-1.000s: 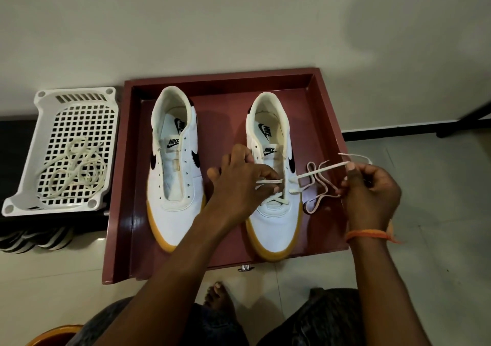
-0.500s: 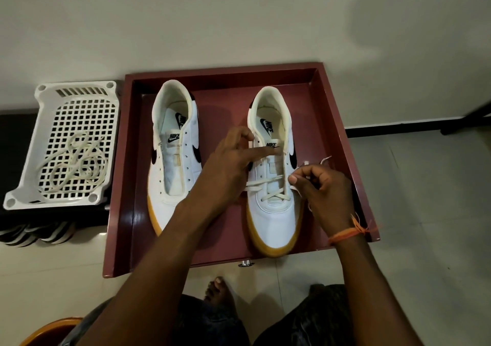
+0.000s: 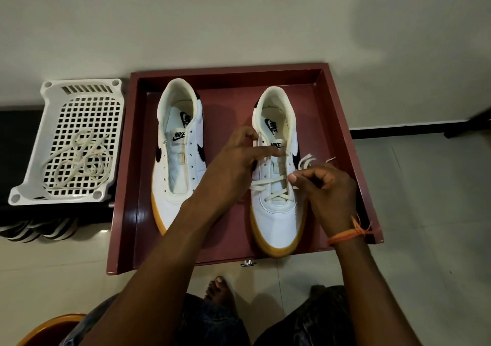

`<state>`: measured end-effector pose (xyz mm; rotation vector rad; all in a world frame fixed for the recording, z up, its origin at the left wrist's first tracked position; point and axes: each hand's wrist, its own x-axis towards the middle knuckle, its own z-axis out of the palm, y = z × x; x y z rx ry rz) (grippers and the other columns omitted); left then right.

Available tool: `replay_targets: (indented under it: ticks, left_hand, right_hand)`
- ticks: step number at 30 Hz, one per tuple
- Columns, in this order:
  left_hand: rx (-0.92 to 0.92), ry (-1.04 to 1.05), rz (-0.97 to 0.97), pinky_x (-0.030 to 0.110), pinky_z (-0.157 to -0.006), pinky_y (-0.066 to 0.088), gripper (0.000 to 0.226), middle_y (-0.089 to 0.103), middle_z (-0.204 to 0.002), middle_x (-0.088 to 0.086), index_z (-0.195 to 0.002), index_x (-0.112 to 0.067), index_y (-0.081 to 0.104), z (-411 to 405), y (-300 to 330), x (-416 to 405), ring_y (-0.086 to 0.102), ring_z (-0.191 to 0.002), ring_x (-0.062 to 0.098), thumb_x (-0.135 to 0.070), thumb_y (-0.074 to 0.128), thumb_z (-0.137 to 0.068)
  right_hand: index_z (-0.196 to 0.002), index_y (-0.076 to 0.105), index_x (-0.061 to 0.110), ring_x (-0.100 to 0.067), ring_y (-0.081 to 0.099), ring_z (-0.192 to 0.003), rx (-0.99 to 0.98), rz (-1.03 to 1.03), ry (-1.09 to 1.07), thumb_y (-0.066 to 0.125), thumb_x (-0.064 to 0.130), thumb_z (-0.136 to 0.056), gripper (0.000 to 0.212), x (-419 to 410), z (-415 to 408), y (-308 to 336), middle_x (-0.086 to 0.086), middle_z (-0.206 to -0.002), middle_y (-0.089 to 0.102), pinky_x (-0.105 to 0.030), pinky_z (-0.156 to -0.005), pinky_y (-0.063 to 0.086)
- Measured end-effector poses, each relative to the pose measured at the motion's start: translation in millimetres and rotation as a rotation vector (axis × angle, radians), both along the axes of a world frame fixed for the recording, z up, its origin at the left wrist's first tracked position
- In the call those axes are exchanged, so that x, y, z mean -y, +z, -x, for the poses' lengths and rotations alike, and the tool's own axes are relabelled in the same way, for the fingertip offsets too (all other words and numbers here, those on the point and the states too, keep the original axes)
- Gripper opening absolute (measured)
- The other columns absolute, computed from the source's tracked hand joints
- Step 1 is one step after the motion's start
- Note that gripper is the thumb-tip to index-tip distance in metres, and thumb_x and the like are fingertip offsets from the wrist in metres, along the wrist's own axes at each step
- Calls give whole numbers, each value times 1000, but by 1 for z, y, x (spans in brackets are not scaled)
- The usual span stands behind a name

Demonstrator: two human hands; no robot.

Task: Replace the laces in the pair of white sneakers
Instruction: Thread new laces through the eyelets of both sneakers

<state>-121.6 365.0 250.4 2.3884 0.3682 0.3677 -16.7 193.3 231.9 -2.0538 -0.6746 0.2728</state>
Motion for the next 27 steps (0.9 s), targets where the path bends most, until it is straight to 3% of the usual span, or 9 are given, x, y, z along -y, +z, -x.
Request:
replay_targets:
  ticks: [3,5,8,11,14,16,20,24,27]
  left_hand:
    - [-8,9,-11,33,-69,56,51,47,-127,9,-120,-23,71,1,-1,0,58,-98,21,11,55,-85]
    - [20,-5,17,31,-70,54,52,47,-126,9,-119,-22,71,2,-2,-2,59,-96,21,11,53,-83]
    - [40,5,49,38,-74,57,51,47,-125,10,-119,-22,71,2,-2,-2,56,-98,18,8,52,-83]
    - [37,12,57,47,-74,56,54,47,-123,11,-119,-22,72,1,-2,0,57,-104,25,13,51,-84]
    - [39,5,45,45,-77,57,47,47,-123,11,-119,-21,72,1,-1,0,58,-107,24,1,47,-86]
    - [30,15,39,44,-76,57,47,47,-124,11,-119,-21,72,1,0,0,58,-106,23,-3,45,-85]
    - [5,22,28,43,-75,57,47,47,-126,11,-119,-20,72,1,-1,1,59,-99,22,10,54,-87]
    - [28,14,33,42,-77,57,48,47,-125,11,-118,-21,72,2,-1,0,59,-102,22,11,53,-87]
    - [32,32,40,42,-76,56,49,48,-125,8,-116,-22,72,2,-1,-1,57,-98,16,12,52,-87]
  right_hand:
    - [-77,74,10,-3,61,-66,48,10,-57,77,14,-81,6,4,-5,4,5,-72,67,-6,-63,42]
    - [-78,73,11,-3,58,-66,121,8,-239,74,16,-85,8,11,-12,3,-2,-74,68,-2,-63,38]
    - [-87,73,8,-17,66,-76,133,-34,-452,70,24,-87,16,20,-23,3,-7,-84,72,-1,-67,39]
    - [-105,74,11,-17,70,-87,-97,-85,-217,75,22,-85,23,13,-17,3,-3,-97,73,-18,-76,54]
    - [-109,74,15,-5,68,-83,-113,-11,4,81,21,-77,33,2,-3,1,4,-95,70,-16,-75,54]
    - [-101,76,15,-6,68,-80,-87,-15,8,81,17,-77,24,1,-3,-1,4,-90,71,-16,-72,54]
    - [-85,73,13,-7,63,-76,19,48,49,73,10,-85,3,5,-6,-2,3,-82,67,-13,-68,48]
    - [-87,59,9,-15,53,-81,127,175,129,57,17,-97,12,1,-4,-8,0,-89,56,-16,-67,38]
    - [-92,58,1,-12,48,-79,169,163,-51,44,35,-98,37,5,-10,-6,-5,-93,52,-10,-64,30]
